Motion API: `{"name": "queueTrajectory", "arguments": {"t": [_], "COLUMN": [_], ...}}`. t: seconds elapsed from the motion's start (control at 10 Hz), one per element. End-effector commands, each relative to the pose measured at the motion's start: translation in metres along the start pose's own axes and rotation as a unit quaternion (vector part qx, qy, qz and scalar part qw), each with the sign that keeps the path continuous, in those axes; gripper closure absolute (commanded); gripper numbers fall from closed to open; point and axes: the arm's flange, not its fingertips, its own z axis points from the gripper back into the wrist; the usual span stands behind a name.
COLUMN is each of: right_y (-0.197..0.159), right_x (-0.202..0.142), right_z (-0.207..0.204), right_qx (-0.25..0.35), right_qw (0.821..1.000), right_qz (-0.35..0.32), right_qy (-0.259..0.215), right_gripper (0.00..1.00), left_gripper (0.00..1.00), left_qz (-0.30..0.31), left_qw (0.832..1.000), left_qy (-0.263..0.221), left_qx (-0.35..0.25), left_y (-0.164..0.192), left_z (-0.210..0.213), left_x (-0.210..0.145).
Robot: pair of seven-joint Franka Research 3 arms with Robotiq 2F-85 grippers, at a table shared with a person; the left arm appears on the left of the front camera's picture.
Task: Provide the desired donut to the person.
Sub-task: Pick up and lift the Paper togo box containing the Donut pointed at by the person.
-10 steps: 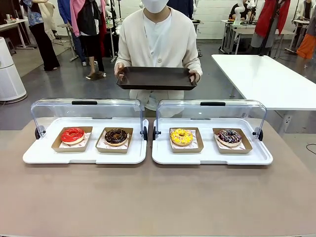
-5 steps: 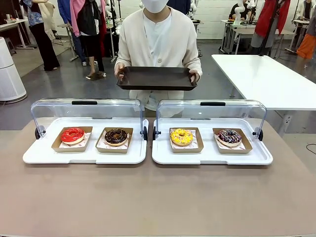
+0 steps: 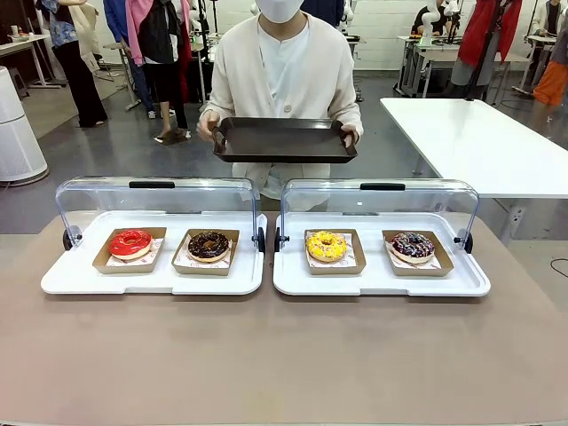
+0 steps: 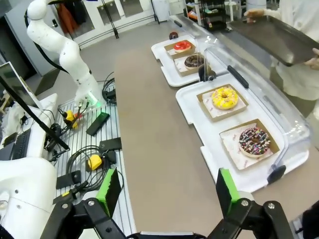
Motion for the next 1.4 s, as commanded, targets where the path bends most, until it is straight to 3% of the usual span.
{"name": "queueTrajectory", "arguments": {"t": [0.0,1.3], "right_y": [0.0002,0.0002], "right_x": [0.0003,0.0003], "right_z": [0.0,0.0], "right_qx": [0.002,0.002], "right_qw": [1.0,1.0], "right_qz": [0.004,0.004], "right_qy": [-0.004,-0.004], "right_gripper": [0.0,0.0], "left_gripper": [0.0,0.0], "left_qz": [0.006,0.006], "left_qw": [1.0,1.0], "left_qy": [-0.007,-0.007], "left_qx": [0.005,0.005], "left_y": [0.0007,0.0007], "left_z": [0.0029,0.0029], "left_x": [0.0014,0.0014]}}
